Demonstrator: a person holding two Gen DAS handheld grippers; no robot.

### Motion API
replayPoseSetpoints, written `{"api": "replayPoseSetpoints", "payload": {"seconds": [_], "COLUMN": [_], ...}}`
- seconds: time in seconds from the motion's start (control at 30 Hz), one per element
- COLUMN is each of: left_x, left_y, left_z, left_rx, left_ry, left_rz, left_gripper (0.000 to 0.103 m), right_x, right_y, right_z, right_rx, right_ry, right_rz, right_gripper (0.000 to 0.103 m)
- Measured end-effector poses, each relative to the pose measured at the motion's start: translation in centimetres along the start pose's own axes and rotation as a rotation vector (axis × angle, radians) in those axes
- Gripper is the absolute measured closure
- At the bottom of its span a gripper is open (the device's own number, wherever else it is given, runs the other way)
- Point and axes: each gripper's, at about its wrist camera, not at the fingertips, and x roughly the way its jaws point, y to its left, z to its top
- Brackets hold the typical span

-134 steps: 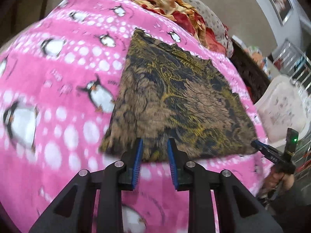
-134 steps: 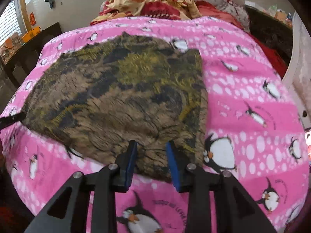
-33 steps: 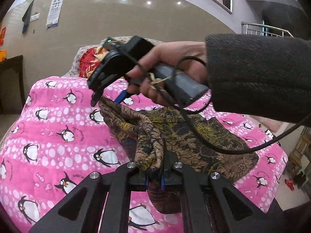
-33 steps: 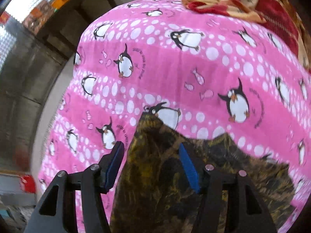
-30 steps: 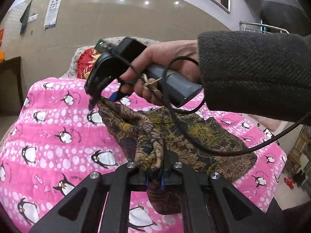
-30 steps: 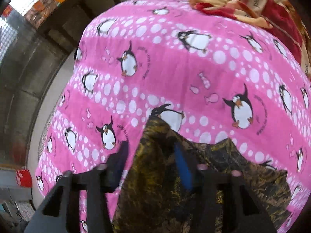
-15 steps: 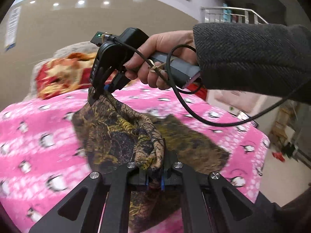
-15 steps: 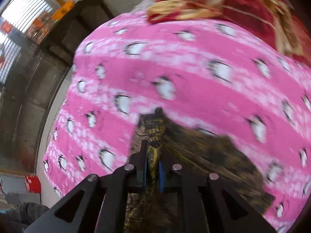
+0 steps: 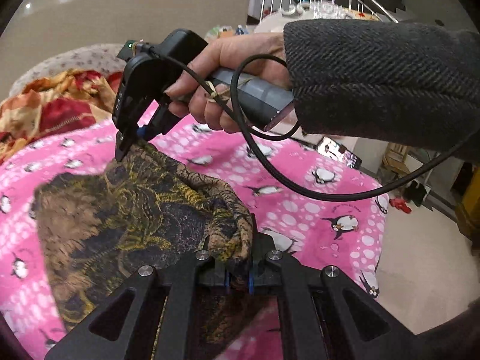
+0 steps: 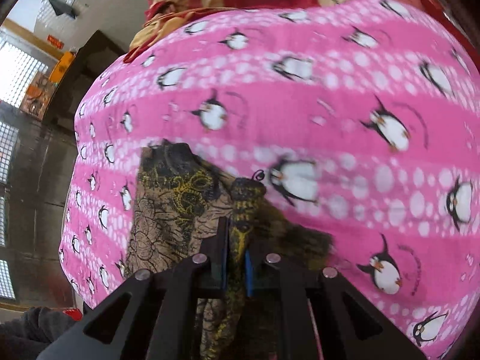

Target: Fold small clothes

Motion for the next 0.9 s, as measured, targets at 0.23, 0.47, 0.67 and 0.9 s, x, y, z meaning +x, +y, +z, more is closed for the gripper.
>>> {"api": "replayPoseSetpoints", "payload": {"seconds": [0.23, 0.47, 0.67, 0.9], "left_x": [3.4, -6.1, -5.9, -5.7], "left_y": [-0.3, 2.4, 10.6, 10.4], "left_z": [-2.2, -3.0, -7.2, -6.1], "left_rx": [-0.023, -0.102, -0.38, -0.378], "left_ry": [0.162, 0.087, 0.177, 0.187], "left_rz": [-0.007, 0.08, 0.231, 0.233], "left_gripper": [0.103, 0.103, 0.103, 0.103], "right_x": [3.5, -6.1, -5.6, -0.5], "right_y": [-4.4, -2.1, 6.6, 4.1], "right_z": [-2.8, -7.7, -18.5, -23.5], "right_rx": [0.1, 0.022, -0.366, -0.243], "right_ry": [-0.031, -0.366, -0.373, -0.299], "right_rz": [0.023, 0.031, -0.02, -0.159], "right_gripper": [0.086, 0.081, 0.086, 0.089]}}
